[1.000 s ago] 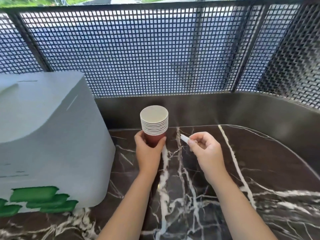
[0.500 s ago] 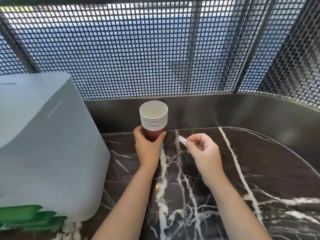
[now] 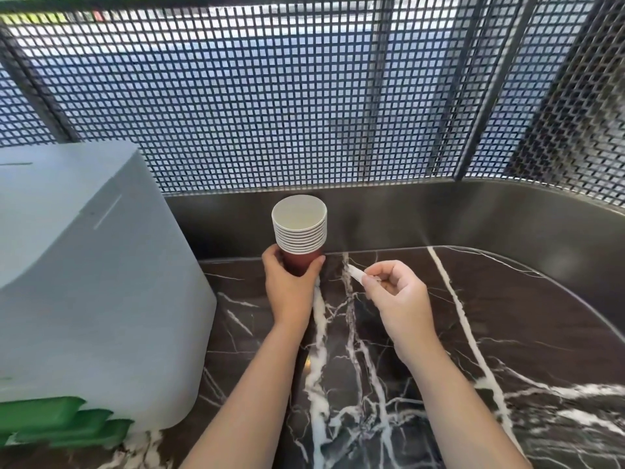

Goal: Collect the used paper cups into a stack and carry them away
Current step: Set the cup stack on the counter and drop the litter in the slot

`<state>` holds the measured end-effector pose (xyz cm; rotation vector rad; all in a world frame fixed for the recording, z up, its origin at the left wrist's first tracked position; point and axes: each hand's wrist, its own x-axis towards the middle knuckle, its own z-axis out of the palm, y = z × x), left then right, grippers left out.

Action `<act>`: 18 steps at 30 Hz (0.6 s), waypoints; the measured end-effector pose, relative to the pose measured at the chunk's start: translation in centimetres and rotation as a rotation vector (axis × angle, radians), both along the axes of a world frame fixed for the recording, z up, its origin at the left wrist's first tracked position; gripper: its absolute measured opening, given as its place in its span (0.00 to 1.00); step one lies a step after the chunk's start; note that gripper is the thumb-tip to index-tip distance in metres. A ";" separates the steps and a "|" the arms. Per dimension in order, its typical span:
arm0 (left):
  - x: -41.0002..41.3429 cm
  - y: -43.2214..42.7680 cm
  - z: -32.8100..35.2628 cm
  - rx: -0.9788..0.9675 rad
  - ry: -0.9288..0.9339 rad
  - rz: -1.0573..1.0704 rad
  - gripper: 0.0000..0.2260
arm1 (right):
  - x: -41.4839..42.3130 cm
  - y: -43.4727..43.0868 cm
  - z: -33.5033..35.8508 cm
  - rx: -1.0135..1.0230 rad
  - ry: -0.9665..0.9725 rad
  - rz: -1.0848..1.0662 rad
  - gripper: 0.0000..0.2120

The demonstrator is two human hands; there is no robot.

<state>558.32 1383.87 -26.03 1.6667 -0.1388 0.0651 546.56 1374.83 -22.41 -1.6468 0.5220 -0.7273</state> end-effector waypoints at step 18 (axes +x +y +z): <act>-3.6 3.1 1.1 0.145 0.023 -0.009 0.33 | -1.9 0.9 -0.1 -0.052 0.046 -0.031 0.07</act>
